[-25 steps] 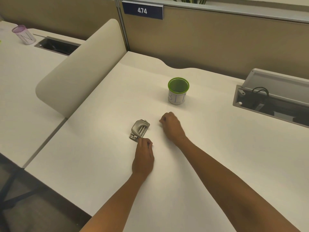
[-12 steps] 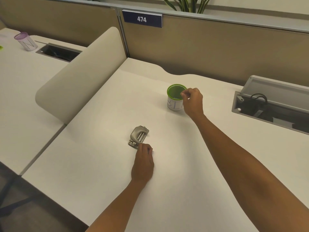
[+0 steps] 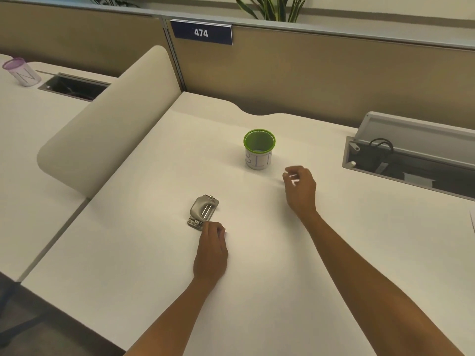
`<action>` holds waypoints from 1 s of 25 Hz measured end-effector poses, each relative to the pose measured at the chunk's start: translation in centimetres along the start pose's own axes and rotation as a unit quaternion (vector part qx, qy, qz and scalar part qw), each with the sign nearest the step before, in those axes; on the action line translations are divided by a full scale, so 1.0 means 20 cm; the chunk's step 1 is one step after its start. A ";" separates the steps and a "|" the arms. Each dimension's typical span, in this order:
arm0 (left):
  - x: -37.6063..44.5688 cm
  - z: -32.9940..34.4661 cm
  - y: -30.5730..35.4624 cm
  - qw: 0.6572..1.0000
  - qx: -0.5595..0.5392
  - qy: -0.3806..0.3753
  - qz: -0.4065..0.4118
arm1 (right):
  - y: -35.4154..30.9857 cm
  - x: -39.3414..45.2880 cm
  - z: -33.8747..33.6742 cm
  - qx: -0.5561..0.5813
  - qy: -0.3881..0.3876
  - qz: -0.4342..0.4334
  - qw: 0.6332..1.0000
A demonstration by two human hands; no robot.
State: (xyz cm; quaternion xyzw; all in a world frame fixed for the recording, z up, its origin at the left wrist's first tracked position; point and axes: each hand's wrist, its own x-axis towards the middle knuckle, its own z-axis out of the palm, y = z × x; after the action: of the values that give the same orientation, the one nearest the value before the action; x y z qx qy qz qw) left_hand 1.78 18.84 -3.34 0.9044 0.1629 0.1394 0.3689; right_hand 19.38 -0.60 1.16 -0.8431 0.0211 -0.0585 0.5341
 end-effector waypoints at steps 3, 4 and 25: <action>0.01 0.01 -0.02 1.000 -0.001 -0.003 0.004 | 0.22 -0.25 -0.08 -0.139 -0.070 -0.026 0.988; 0.00 0.01 -0.03 1.000 -0.005 -0.006 0.005 | 0.28 -0.31 -0.11 -0.188 -0.089 -0.032 0.977; 1.01 0.10 0.63 0.997 0.005 0.006 0.071 | 0.38 -0.39 -0.14 -0.302 -0.066 -0.084 0.947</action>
State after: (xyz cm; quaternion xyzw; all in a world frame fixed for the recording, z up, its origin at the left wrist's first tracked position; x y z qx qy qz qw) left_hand 23.31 17.11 6.81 0.9148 0.1014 0.1692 0.3525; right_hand 11.43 -5.51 -5.09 -0.9655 -0.0687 -0.0386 0.2483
